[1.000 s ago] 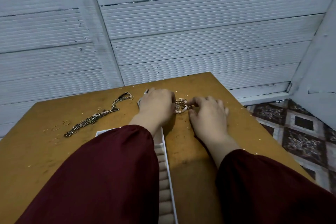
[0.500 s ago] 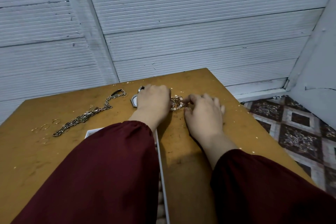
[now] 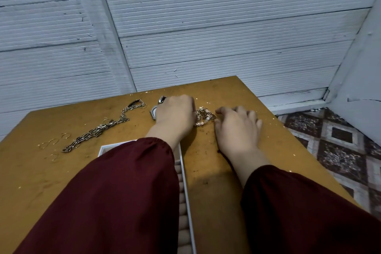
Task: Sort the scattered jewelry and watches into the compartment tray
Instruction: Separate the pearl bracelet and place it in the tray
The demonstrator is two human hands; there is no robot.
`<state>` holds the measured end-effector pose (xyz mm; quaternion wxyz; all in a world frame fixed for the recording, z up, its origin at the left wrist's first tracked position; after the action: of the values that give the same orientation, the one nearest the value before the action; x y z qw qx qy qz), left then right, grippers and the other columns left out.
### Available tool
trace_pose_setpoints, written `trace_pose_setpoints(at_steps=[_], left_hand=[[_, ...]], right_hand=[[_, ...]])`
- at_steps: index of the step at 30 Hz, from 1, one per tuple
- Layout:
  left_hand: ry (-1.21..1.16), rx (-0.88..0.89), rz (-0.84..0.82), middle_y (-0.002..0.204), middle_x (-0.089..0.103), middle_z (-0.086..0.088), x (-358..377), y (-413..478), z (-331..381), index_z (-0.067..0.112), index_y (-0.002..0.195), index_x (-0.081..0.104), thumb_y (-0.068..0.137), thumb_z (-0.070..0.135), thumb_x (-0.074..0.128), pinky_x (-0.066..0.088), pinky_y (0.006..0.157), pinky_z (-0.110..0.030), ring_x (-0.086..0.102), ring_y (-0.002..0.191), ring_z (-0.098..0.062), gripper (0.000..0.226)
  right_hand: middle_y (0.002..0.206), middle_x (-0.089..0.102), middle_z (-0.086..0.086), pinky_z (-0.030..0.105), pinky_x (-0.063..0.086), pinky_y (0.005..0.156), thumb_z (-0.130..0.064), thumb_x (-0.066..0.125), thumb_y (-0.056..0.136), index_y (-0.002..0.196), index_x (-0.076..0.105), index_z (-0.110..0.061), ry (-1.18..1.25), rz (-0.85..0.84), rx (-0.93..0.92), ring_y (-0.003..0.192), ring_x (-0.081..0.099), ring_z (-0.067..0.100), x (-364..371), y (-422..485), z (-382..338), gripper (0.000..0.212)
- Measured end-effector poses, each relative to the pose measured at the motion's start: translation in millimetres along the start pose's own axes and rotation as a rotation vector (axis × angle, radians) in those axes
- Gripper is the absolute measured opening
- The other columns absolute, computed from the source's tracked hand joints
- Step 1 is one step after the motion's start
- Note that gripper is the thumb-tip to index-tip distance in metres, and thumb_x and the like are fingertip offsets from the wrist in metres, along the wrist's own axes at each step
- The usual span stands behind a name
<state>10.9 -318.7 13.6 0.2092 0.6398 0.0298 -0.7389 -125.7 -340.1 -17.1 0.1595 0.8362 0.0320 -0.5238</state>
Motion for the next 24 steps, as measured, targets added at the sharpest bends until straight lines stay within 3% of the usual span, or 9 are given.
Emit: trace_pose_setpoints(at_steps=[9,13,24], left_hand=[[-0.094,-0.016,0.048,0.102,0.066,-0.004,-8,-1,-5,0.025,0.094,0.063,0.089,0.029,0.057,0.05,0.076,-0.037,0.059,0.098,-0.029,0.008],[-0.125,-0.019,0.078,0.098,0.066,-0.001,-11,-2,-6,0.026,0.089,0.06,0.091,0.027,0.055,0.044,0.068,-0.032,0.059,0.095,-0.025,0.005],[-0.189,-0.039,0.086,0.094,0.066,0.001,-16,-11,-10,0.026,0.086,0.06,0.091,0.028,0.056,0.041,0.068,-0.03,0.058,0.093,-0.023,0.006]], right_hand=[[0.126,0.051,0.003,0.042,0.025,0.099,-0.044,0.049,0.094,0.114,0.062,-0.038,0.005,-0.022,-0.018,0.121,0.036,0.032,3,18,-1,0.025],[0.125,0.051,0.003,0.042,0.025,0.1,-0.043,0.05,0.094,0.112,0.062,-0.037,0.004,-0.02,-0.034,0.121,0.036,0.031,4,18,-2,0.022],[0.116,0.055,0.001,0.042,0.026,0.099,-0.04,0.051,0.09,0.098,0.059,-0.028,0.072,-0.016,-0.017,0.117,0.039,0.03,6,18,-1,0.017]])
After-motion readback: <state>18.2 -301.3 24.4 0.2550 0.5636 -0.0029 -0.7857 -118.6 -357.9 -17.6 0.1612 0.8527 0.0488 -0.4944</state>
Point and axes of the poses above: each hand's wrist, its own y-axis towards the middle knuckle, its own x-axis out of the palm, z = x × y, the point moved 2 cm from there along y, towards the middle knuckle
